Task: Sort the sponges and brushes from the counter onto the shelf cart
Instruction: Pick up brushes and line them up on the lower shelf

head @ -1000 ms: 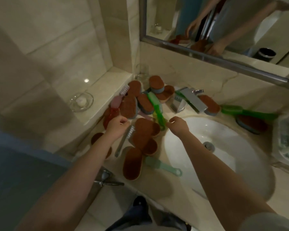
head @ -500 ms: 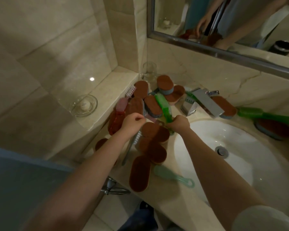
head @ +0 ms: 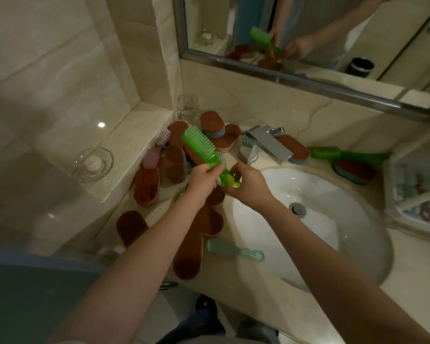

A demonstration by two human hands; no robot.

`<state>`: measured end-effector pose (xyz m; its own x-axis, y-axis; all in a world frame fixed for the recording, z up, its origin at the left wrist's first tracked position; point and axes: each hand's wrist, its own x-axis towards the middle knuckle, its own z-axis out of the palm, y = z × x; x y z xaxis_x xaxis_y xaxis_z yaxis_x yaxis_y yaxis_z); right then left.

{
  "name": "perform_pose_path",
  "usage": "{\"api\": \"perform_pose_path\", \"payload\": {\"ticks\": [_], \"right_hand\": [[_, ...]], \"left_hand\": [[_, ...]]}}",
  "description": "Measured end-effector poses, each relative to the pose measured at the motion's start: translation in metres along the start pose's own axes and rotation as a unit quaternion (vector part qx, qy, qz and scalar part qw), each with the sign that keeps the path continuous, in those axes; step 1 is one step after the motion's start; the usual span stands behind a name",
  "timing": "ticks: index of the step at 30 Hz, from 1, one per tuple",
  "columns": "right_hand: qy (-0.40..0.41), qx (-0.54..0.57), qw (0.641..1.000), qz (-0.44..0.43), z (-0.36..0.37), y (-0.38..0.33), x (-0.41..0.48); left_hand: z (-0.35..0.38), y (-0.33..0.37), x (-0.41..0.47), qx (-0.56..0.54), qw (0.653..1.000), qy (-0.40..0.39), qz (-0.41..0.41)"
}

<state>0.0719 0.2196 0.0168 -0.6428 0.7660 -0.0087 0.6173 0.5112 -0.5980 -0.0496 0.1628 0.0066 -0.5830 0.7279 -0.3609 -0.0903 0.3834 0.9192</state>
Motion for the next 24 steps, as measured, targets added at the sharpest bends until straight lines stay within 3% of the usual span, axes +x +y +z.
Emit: {"api": "perform_pose_path", "payload": {"ticks": [7, 11, 17, 24], "right_hand": [[-0.033, 0.031, 0.999, -0.003, -0.012, 0.02, -0.028], [-0.053, 0.048, 0.996, 0.048, -0.022, 0.049, -0.048], [-0.28, -0.033, 0.954, 0.097, 0.004, 0.091, -0.081], [-0.347, -0.041, 0.934, 0.071, 0.037, 0.1, -0.098]], "left_hand": [[0.012, -0.004, -0.021, -0.023, 1.0, 0.02, -0.008], [0.014, -0.011, -0.034, -0.028, 0.998, 0.051, 0.002], [0.005, -0.029, -0.064, -0.016, 0.995, 0.096, -0.015], [-0.003, -0.039, -0.104, -0.039, 0.992, 0.116, -0.038]]}}
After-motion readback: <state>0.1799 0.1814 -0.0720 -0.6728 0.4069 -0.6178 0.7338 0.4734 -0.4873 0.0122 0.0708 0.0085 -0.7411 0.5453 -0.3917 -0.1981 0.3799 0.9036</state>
